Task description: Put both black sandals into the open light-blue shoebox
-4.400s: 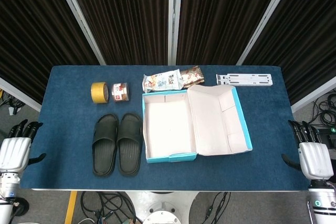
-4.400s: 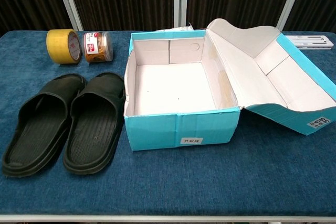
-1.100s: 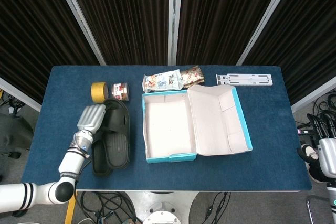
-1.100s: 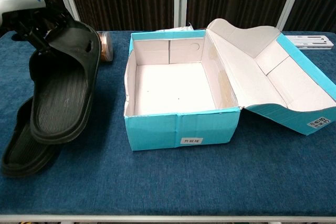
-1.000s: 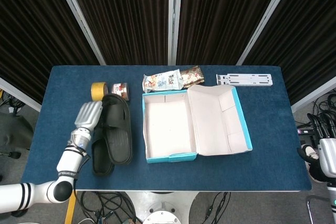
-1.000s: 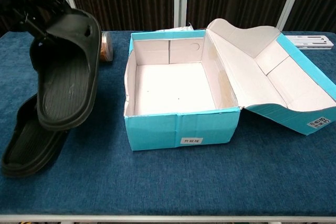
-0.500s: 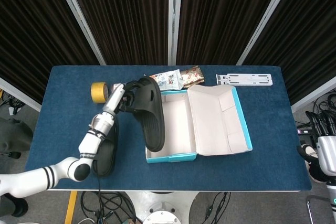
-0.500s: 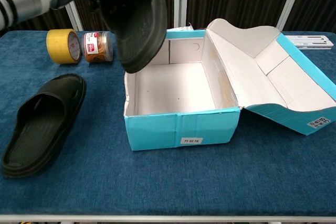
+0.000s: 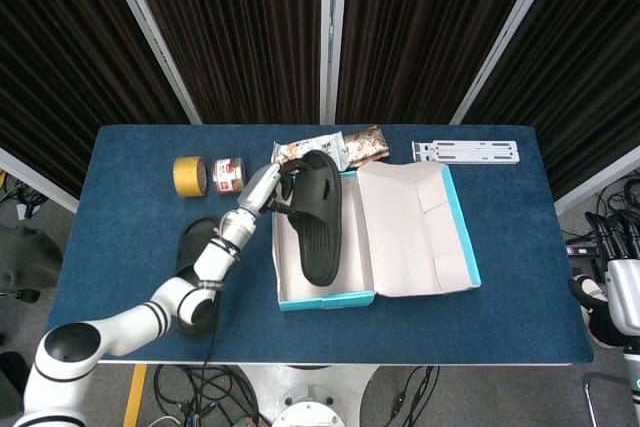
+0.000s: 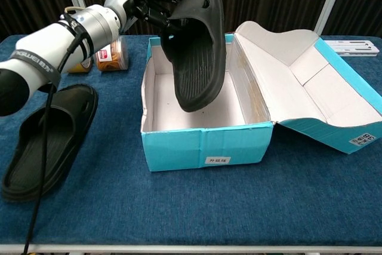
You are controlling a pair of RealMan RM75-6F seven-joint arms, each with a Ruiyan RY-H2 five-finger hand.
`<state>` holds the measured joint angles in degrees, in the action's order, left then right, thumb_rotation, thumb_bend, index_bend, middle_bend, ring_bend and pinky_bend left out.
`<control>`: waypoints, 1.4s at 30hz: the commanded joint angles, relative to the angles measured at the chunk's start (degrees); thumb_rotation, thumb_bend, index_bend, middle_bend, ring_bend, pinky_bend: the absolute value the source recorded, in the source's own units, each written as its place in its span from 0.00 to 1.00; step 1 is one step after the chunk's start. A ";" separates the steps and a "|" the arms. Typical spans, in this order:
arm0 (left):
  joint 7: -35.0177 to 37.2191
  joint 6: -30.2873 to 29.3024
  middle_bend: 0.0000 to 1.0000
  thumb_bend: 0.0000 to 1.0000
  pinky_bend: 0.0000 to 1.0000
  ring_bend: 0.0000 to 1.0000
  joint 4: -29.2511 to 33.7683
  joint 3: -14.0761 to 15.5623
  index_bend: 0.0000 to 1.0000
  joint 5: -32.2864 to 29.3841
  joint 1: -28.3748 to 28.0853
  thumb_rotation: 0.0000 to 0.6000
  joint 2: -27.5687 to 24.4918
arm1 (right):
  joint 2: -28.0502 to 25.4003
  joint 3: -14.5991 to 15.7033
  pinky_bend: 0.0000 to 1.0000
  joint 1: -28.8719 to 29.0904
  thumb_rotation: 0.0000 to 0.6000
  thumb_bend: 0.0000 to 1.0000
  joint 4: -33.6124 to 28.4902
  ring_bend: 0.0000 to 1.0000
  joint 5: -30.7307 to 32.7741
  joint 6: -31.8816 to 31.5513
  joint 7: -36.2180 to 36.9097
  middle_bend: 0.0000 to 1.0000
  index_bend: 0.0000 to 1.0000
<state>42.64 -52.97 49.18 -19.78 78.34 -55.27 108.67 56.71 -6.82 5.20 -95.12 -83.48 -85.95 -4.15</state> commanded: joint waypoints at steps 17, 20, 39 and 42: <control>6.91 -1.57 0.43 0.01 0.66 0.60 -18.67 0.54 0.47 -0.26 -4.96 1.00 13.47 | -0.64 0.05 0.10 -0.44 1.00 0.08 -1.58 0.02 0.54 -0.30 -0.91 0.13 0.01; 7.25 -0.57 0.43 0.01 0.66 0.60 -18.98 0.57 0.47 -0.89 -4.91 1.00 14.28 | -0.75 0.04 0.10 -0.43 1.00 0.08 -1.80 0.02 0.52 -0.31 -1.10 0.13 0.01; 3.67 7.10 0.44 0.00 0.64 0.60 -19.61 2.16 0.47 -2.80 -4.56 1.00 16.29 | -1.16 0.10 0.10 -0.45 1.00 0.08 -2.59 0.02 0.63 -0.17 -1.62 0.13 0.01; 1.82 7.74 0.44 0.00 0.63 0.60 -19.40 1.53 0.47 -3.67 -4.71 1.00 16.37 | -1.20 0.12 0.10 -0.53 1.00 0.08 -2.56 0.02 0.65 -0.23 -1.51 0.13 0.01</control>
<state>45.14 -45.62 29.65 -17.97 75.10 -59.86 125.01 55.51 -6.70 4.68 -97.69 -82.84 -86.18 -5.65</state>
